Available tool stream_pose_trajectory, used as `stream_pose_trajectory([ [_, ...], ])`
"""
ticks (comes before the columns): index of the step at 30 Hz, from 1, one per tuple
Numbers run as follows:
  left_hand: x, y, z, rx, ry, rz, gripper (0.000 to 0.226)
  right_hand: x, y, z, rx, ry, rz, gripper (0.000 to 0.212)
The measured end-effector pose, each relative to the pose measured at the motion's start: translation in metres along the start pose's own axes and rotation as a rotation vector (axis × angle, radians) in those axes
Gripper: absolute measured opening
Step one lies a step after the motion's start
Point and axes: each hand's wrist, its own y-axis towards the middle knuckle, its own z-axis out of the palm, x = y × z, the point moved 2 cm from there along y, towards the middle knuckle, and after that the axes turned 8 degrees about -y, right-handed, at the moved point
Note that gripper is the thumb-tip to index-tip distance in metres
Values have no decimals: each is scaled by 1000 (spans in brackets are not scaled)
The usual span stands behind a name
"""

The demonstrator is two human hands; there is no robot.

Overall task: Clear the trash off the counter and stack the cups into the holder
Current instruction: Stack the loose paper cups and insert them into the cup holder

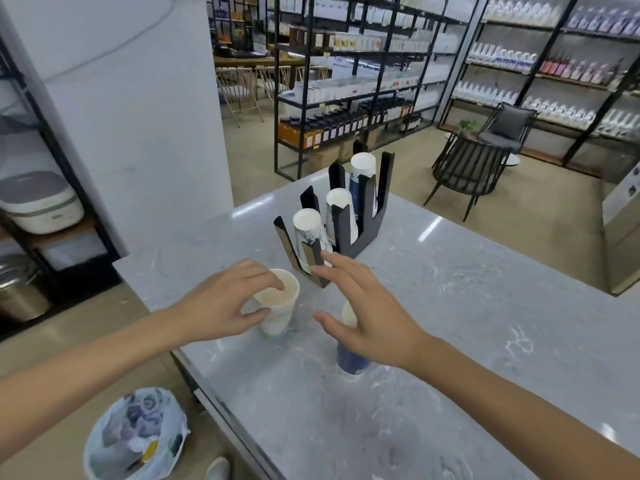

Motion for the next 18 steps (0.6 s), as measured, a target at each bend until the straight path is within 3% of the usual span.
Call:
stream_pose_trajectory([
  [5,35,-4,-13,42,-16,33,36,26,24,43,58,267,213,89],
  [8,54,-5,-12,108,-13,98,35,36,30,81,-10,429,370,94],
  [11,75,1,-16,150,-34,164,36,38,33,119,-138,410,539,96],
  [18,108,31,-4,243,-116,377,37,25,34,197,-236,462,832,115],
])
